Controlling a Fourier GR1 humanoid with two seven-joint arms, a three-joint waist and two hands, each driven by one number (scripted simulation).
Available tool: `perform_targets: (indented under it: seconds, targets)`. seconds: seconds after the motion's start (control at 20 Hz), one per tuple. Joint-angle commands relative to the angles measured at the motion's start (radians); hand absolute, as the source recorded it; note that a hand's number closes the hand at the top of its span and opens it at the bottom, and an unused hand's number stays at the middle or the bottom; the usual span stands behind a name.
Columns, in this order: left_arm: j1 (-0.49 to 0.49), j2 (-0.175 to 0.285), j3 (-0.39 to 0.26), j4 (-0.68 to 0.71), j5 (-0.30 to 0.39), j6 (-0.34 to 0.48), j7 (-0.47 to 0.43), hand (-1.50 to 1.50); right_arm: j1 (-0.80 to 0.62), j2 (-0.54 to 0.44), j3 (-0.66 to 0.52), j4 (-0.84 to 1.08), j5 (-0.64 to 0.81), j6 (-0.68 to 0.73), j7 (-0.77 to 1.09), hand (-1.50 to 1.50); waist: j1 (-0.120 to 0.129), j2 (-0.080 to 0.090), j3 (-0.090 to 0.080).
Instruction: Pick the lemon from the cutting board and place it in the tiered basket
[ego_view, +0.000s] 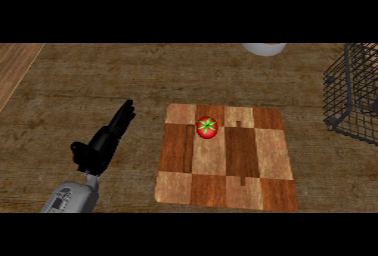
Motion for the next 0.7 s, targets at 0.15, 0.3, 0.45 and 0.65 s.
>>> perform_targets:
  seconds: [0.15,0.3,0.45,0.65]
  targets:
    - [-0.022,-0.023,0.009,-0.010,-0.026,0.020,0.027,0.00,-0.096,0.092,0.020,0.111,0.062,-0.039,-0.041,1.50,-0.014,-0.003,0.000]
    - [-0.006,0.012,0.040,0.012,-0.007,-0.025,-0.002,0.00,-0.135,0.164,0.019,0.133,0.056,-0.031,-0.011,1.50,-0.014,-0.003,0.000]
    - [0.074,-0.025,-0.015,-0.061,-0.047,0.018,0.016,0.00,-0.137,0.175,-0.008,0.189,0.042,-0.026,0.006,1.50,-0.010,-0.003,0.000]
    - [0.020,-0.010,0.036,0.003,-0.014,-0.014,0.009,0.00,-0.233,0.191,-0.055,0.254,-0.017,0.086,0.204,1.50,-0.020,-0.006,-0.002]
